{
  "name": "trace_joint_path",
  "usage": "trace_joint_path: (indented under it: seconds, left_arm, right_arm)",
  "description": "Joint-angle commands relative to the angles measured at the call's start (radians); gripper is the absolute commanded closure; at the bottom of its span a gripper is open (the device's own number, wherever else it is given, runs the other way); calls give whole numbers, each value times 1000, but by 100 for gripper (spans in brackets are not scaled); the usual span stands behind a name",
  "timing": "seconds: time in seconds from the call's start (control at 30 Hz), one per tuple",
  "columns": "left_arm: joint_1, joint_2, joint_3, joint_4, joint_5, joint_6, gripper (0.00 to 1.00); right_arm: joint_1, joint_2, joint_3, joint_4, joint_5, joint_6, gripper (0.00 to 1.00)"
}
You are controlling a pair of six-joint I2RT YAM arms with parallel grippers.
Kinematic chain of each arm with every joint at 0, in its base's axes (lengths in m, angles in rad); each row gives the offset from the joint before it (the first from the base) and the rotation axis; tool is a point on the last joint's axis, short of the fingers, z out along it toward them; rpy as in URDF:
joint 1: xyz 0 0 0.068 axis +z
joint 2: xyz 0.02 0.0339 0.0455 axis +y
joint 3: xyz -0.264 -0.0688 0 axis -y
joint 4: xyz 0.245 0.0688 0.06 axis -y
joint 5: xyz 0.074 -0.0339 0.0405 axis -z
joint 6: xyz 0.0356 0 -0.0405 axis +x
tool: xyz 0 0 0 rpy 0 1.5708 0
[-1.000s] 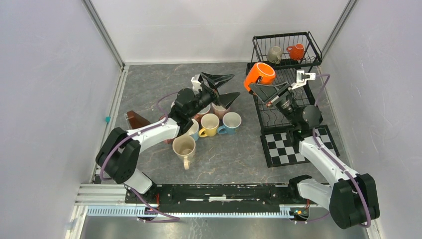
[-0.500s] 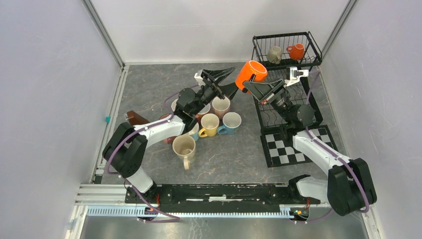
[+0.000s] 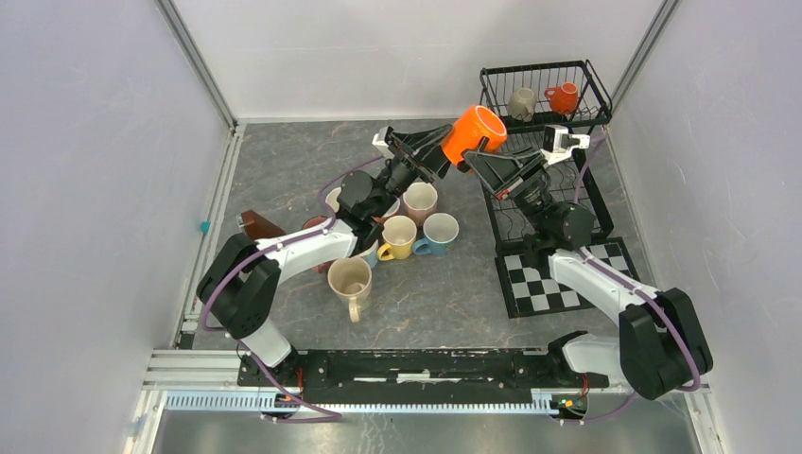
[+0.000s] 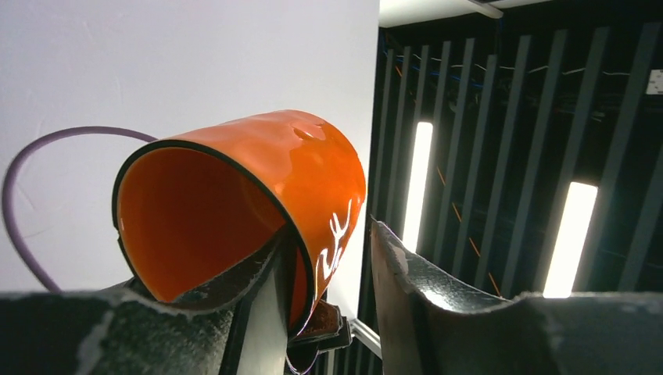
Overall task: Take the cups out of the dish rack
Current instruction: Place the cup at the center of the board.
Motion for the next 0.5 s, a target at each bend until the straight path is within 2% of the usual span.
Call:
trace_joint_path:
  seconds: [0.0, 0.37, 0.47]
  left_arm:
    - [-12, 8, 63, 126, -61, -77, 55]
    - [-35, 21, 113, 174, -98, -69, 79]
    - [-39, 22, 120, 190, -98, -67, 93]
  right_arm:
    - [16, 3, 29, 181, 39, 23, 100]
    - [40, 26, 14, 238, 62, 64, 100]
    - [41, 25, 14, 230, 65, 63, 100]
